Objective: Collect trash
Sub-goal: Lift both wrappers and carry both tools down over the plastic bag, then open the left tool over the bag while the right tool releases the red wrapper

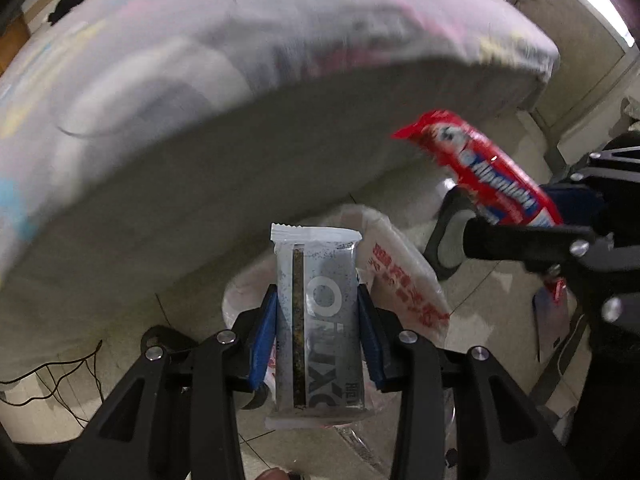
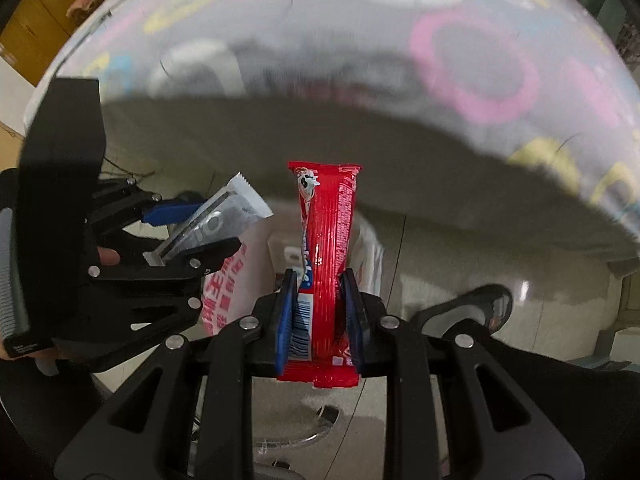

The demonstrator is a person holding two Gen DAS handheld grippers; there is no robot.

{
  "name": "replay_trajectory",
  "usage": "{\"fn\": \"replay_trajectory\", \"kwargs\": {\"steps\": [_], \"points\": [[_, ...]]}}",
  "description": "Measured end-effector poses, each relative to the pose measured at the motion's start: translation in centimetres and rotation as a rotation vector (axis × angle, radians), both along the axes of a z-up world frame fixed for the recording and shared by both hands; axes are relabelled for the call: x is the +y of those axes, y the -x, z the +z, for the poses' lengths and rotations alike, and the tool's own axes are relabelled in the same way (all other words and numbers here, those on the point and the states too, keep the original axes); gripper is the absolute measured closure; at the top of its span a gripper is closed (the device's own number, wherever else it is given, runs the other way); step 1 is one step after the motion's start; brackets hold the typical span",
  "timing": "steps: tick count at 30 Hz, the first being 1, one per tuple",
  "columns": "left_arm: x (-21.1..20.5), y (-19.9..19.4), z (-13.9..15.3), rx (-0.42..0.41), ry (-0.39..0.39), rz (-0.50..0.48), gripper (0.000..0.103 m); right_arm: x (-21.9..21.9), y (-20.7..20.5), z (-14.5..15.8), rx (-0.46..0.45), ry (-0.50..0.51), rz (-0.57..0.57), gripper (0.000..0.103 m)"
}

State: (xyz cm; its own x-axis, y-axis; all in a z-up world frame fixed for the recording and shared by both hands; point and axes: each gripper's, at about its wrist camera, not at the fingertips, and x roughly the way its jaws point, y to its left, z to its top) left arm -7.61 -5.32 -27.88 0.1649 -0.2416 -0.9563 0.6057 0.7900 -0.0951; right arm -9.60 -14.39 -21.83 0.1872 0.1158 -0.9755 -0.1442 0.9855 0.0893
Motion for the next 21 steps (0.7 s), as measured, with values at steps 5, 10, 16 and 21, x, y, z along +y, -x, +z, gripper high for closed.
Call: {"fn": "replay_trajectory", "kwargs": {"steps": [5, 10, 16, 21], "points": [[-0.6, -0.2, -2.9, 0.015, -0.032, -0.012, 0.065, 0.1, -1.1, -3.4, 0.066, -0.012, -0.011, 0.08], [-0.6, 0.5, -5.5, 0.047, -0.059, -0.04, 0.065, 0.5, -2.2, -6.8, 0.133, -0.017, -0.001, 0.08], [1.4, -0.5, -7.8, 0.095, -0.055, -0.024, 0.065, -0.3, -2.3, -11.1, 0.208, -0.025, -0.056, 0.08], [1.7, -0.6, -8.7, 0.113, -0.064, -0.039, 0.065, 0.1, -2.6, -12.5, 0.228, -0.02, -0.053, 0.08]]}}
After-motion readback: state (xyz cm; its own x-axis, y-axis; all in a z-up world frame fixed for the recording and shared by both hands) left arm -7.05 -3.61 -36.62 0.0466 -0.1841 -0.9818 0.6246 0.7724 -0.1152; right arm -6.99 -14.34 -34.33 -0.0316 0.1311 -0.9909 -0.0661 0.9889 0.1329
